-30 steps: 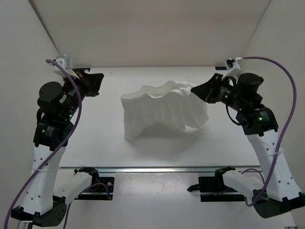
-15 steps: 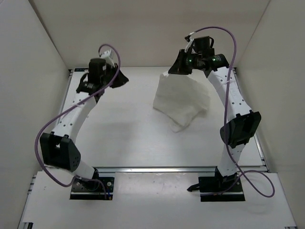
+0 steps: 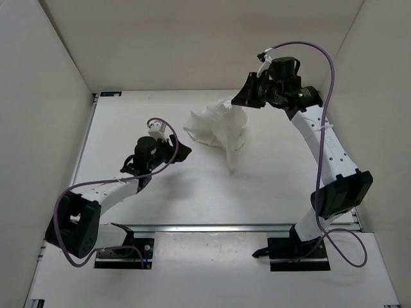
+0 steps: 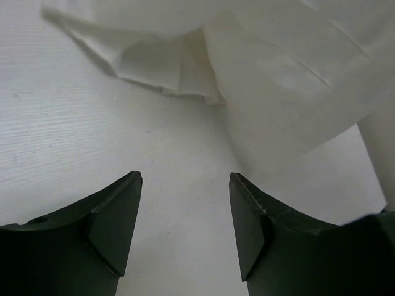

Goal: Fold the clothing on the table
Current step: Flatten the skirt out

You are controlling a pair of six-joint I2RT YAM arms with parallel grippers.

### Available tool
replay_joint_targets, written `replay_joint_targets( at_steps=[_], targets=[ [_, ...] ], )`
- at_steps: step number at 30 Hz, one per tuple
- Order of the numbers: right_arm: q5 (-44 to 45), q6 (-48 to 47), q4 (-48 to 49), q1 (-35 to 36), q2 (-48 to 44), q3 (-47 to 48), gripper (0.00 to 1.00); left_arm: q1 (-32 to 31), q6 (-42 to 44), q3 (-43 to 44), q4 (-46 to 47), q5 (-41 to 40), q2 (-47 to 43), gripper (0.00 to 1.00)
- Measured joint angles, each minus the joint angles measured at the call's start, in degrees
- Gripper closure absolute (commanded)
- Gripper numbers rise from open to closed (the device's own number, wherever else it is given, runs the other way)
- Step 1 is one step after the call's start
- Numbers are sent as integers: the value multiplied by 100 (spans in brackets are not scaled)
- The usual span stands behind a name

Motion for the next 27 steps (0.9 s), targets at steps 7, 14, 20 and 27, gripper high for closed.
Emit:
replay_joint_targets(
  at_steps=[7, 14, 20, 27],
  targets=[
    [-31, 37, 92, 17, -70, -184, 100, -1329, 726, -428, 1086, -824, -72, 24],
    [133, 125, 125, 129, -70, -184, 100, -2111, 1001, -149, 1473, -1471, 341, 21],
    [173, 168, 146, 214, -68, -184, 100, -2730, 1008, 376, 1655, -1980, 1211, 17],
    [181, 173, 175, 236, -63, -195, 100, -3084, 981, 745, 1821, -2411, 1908, 17]
  ],
)
